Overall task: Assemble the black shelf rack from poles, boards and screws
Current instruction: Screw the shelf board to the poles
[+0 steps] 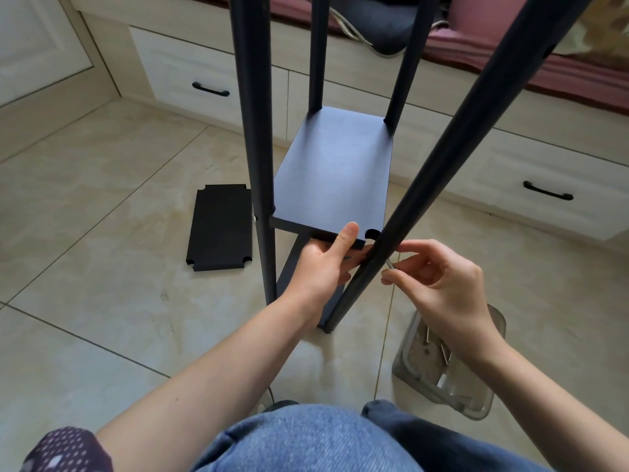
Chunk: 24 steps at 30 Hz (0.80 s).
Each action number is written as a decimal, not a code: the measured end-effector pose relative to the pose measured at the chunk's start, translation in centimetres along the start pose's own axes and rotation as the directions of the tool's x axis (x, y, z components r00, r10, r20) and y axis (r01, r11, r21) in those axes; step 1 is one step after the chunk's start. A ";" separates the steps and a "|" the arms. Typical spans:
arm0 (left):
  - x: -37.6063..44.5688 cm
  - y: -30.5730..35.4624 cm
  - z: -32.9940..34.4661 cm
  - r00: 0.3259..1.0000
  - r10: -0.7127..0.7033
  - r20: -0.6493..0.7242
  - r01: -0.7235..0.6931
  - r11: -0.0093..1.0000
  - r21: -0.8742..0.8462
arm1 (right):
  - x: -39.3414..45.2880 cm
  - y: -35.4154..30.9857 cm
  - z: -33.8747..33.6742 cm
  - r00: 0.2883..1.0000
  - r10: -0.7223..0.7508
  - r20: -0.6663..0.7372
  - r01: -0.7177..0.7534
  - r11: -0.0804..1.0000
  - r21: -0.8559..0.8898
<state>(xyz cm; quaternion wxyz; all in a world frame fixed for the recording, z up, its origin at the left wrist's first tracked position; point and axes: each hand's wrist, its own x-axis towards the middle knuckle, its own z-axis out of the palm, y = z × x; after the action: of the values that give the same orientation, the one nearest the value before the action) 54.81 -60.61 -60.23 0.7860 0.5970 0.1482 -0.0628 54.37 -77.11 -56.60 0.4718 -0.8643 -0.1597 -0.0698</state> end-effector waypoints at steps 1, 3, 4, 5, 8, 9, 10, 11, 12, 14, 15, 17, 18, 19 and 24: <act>0.0 -0.1 0.0 1.000 0.002 0.001 -0.002 1.000 0.000 | 0.0 0.0 0.1 1.000 0.010 -0.011 -0.010 1.000 0.002; 0.1 -0.1 -0.1 1.000 0.008 0.007 -0.008 1.000 0.001 | -0.1 0.1 0.3 0.999 0.019 -0.029 -0.019 1.000 0.008; 0.2 -0.2 -0.2 1.000 0.011 0.009 -0.011 1.000 -0.001 | -0.1 0.1 0.4 0.999 0.024 -0.032 -0.024 1.000 0.013; 0.2 -0.3 -0.2 1.000 0.013 0.008 -0.013 1.000 -0.002 | -0.2 0.2 0.4 0.998 0.049 -0.026 -0.048 0.998 0.041; 0.4 -0.3 -0.4 1.000 0.011 0.010 -0.010 1.000 -0.006 | -0.1 0.3 0.2 0.974 0.220 0.049 -0.225 0.940 0.256; 0.4 -0.4 -0.4 1.000 0.010 0.013 -0.010 1.000 -0.006 | 0.0 0.3 0.2 0.974 0.220 0.053 -0.226 0.940 0.255; 0.3 -0.3 -0.3 1.000 0.009 0.015 -0.009 1.000 -0.003 | 0.0 0.3 0.1 0.983 0.178 0.038 -0.182 0.964 0.194; 0.3 -0.3 -0.3 1.000 0.008 0.015 -0.008 1.000 -0.002 | 0.0 0.3 0.2 0.992 0.126 0.028 -0.129 0.985 0.115; 0.3 -0.3 -0.3 1.000 0.007 0.014 -0.007 1.000 -0.007 | 0.0 0.1 0.3 0.997 0.078 0.016 -0.079 0.996 0.045; 0.2 -0.3 -0.3 1.000 0.009 0.010 -0.009 1.000 -0.023 | 0.0 0.1 0.4 1.000 -0.004 0.000 0.004 0.998 -0.057; 0.2 -0.3 -0.3 1.000 0.010 0.009 -0.009 1.000 -0.030 | 0.0 0.1 0.5 1.000 -0.026 -0.008 0.025 0.996 -0.086; 0.2 -0.3 -0.3 1.000 0.007 -0.001 -0.007 0.999 -0.045 | 0.1 0.2 0.5 1.000 -0.021 -0.005 0.020 0.996 -0.085; 0.2 -0.3 -0.3 1.000 0.007 -0.010 -0.007 0.998 -0.057 | 0.1 0.2 0.4 1.000 -0.016 0.004 0.017 0.997 -0.079; 0.1 -0.4 -0.3 1.000 0.008 -0.018 -0.010 0.997 -0.073 | 0.1 0.2 0.4 1.000 -0.015 0.008 0.015 0.997 -0.079; 0.1 -0.4 -0.2 0.999 0.049 -0.014 -0.050 0.997 -0.064 | 0.1 0.2 0.1 1.000 0.007 0.004 -0.007 0.998 -0.065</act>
<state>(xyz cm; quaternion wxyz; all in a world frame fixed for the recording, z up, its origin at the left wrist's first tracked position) 54.76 -60.52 -60.66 0.8052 0.5752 0.1400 -0.0349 54.55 -77.15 -56.80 0.4431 -0.8800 -0.1552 -0.0714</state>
